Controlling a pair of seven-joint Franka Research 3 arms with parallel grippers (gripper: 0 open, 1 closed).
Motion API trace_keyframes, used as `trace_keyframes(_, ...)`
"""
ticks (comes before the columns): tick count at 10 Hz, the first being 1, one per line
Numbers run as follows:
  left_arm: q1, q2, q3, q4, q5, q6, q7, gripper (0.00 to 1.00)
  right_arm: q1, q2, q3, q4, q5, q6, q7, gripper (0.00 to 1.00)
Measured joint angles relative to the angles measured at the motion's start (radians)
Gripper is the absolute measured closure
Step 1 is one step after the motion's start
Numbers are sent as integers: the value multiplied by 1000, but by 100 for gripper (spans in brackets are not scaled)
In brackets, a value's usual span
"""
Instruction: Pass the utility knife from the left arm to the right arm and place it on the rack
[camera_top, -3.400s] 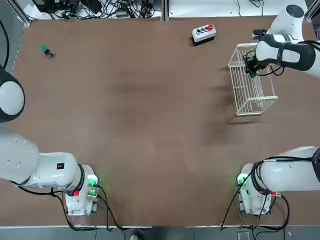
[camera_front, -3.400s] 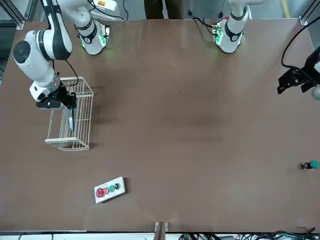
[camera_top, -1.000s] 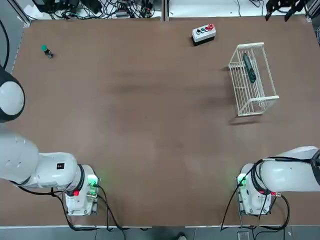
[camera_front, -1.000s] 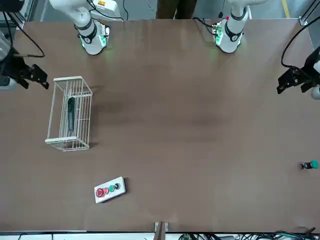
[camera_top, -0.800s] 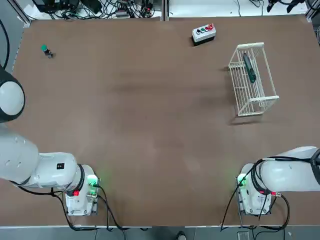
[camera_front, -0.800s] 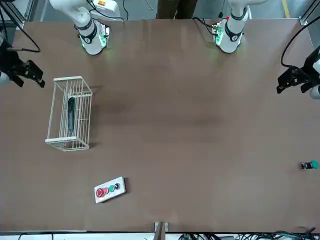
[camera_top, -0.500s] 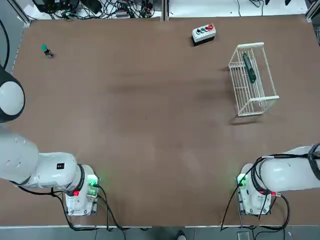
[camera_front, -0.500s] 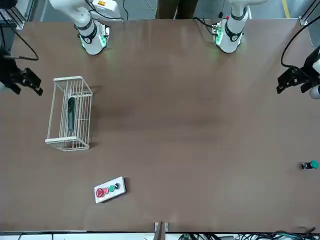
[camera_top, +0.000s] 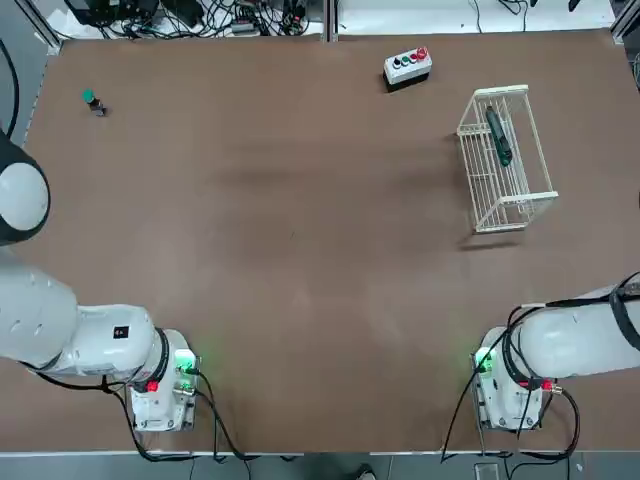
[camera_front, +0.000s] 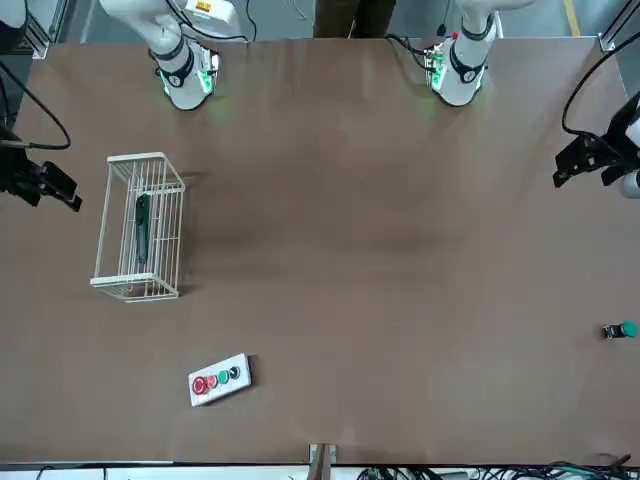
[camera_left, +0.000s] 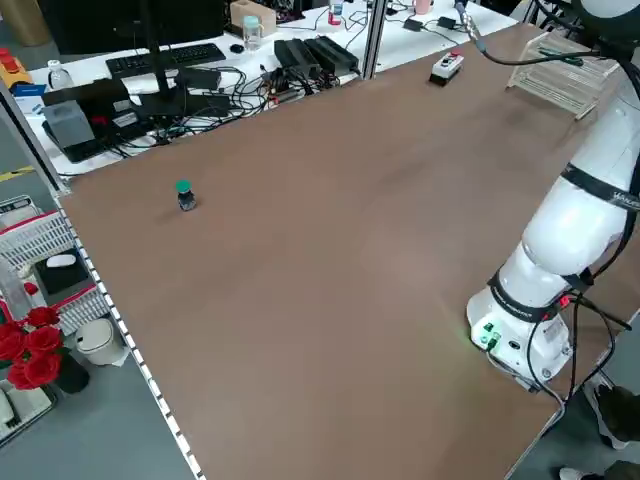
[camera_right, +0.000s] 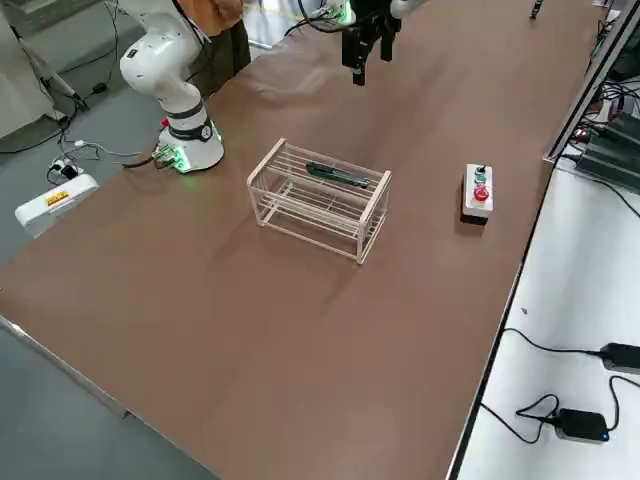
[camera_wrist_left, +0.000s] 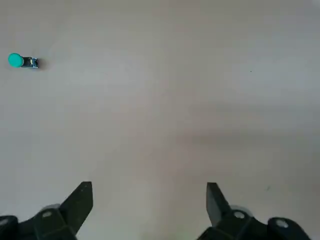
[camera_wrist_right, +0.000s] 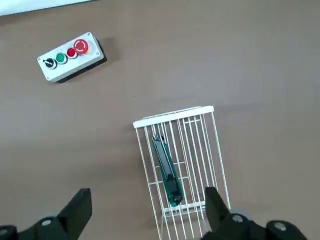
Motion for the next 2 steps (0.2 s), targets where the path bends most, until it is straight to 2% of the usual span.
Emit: trace_keyframes(2,0,0,0,0,0,0,0,0,-5,0,13,12,-1,-8,-1,0)
